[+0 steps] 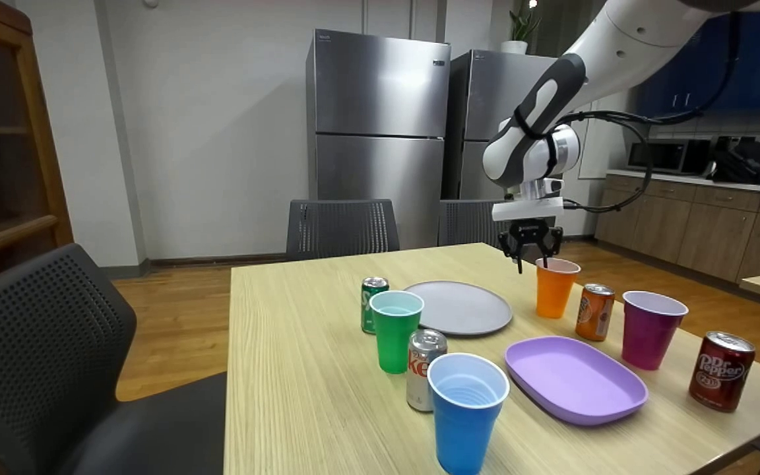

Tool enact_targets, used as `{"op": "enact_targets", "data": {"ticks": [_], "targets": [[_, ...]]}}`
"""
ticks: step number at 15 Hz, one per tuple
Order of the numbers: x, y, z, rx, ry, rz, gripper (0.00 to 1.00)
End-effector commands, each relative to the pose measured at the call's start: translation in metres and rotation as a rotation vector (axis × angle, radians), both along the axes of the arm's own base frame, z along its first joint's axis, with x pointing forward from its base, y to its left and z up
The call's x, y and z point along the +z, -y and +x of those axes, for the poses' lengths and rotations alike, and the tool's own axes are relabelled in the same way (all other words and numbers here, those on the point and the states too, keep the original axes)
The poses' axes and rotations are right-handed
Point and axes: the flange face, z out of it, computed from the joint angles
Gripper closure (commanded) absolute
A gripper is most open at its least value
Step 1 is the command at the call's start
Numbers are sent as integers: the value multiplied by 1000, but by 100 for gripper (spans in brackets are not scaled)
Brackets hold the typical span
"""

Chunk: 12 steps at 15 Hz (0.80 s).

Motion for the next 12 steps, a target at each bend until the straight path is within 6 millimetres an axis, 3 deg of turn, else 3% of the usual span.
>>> {"op": "enact_targets", "data": {"ticks": [1, 4, 8, 12], "targets": [[15, 7, -5, -37, -17, -8, 73], [24, 17, -15, -48, -30, -12, 98], [42, 22, -25, -54, -31, -20, 99], [75, 14, -28, -36, 12, -19, 99]]}}
